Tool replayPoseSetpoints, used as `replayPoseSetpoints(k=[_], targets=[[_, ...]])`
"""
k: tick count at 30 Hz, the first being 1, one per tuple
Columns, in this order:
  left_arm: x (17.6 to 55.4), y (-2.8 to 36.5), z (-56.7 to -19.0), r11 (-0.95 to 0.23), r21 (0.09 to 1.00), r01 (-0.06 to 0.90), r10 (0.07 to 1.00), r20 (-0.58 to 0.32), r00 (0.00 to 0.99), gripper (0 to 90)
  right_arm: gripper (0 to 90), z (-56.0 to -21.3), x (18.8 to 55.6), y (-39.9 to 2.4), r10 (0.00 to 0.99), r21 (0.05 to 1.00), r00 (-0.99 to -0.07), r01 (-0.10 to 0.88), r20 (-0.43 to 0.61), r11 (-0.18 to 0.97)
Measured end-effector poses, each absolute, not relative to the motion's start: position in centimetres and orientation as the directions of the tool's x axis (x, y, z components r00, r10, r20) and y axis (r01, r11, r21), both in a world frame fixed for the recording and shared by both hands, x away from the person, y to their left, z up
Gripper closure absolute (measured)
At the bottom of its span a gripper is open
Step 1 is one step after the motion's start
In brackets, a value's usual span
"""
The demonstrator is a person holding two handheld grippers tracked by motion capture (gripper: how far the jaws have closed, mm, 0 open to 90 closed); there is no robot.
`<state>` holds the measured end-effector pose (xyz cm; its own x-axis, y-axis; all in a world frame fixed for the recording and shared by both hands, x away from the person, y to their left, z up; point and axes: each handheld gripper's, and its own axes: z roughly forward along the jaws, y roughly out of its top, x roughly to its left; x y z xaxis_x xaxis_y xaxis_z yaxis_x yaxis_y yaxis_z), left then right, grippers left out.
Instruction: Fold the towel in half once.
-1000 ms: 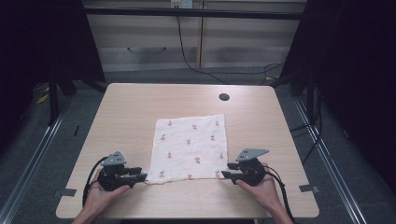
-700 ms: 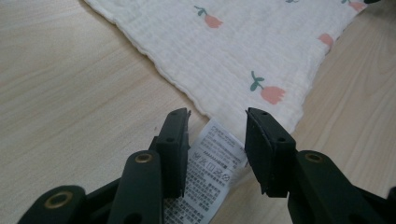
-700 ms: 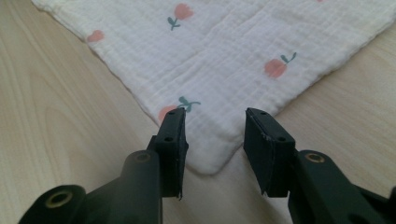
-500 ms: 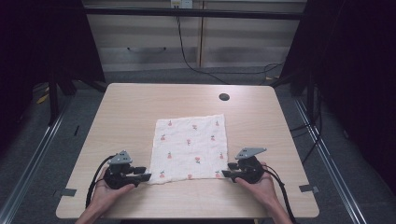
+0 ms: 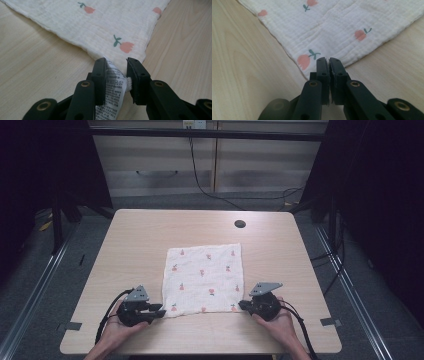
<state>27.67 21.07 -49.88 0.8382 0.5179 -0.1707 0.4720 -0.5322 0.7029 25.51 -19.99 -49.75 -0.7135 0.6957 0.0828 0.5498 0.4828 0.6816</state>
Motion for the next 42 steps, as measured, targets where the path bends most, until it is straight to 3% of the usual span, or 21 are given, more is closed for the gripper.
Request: replayPoseSetpoints(k=[3,5,16,23,28,34,42], targets=[[27.4,20.9,-49.8,-0.543,0.702,0.461,0.501,-0.169,0.849,81.7,87.4,-49.7,25.2,-20.1,0.693,0.679,-0.714,0.557,0.097,0.479],[27.3,20.8,-49.8,-0.542,0.703,0.461,0.501,-0.170,0.848,84.4,87.4,-49.7,25.0,-20.1,0.692,0.676,-0.715,0.560,0.102,0.479],[25.5,21.5,-49.7,-0.544,0.682,0.490,0.492,-0.213,0.844,85.6,87.4,-49.5,22.4,-20.3,0.671,0.669,-0.730,0.564,0.129,0.484],[23.5,21.5,-49.5,-0.555,0.681,0.478,0.488,-0.199,0.850,85.3,87.1,-49.5,21.3,-20.6,0.665,0.661,-0.731,0.575,0.151,0.482],[22.6,21.4,-49.5,-0.547,0.667,0.506,0.488,-0.237,0.840,85.1,86.0,-49.5,20.1,-20.5,0.654,0.664,-0.741,0.566,0.150,0.489],[22.9,21.8,-49.1,-0.517,0.675,0.526,0.503,-0.257,0.825,74.0,69.2,-49.1,20.1,-20.8,0.672,0.692,-0.721,0.572,0.168,0.440],[24.7,21.9,-48.1,-0.466,0.707,0.532,0.525,-0.263,0.809,69.6,64.7,-47.3,22.2,-21.4,0.699,0.735,-0.700,0.550,0.146,0.397]])
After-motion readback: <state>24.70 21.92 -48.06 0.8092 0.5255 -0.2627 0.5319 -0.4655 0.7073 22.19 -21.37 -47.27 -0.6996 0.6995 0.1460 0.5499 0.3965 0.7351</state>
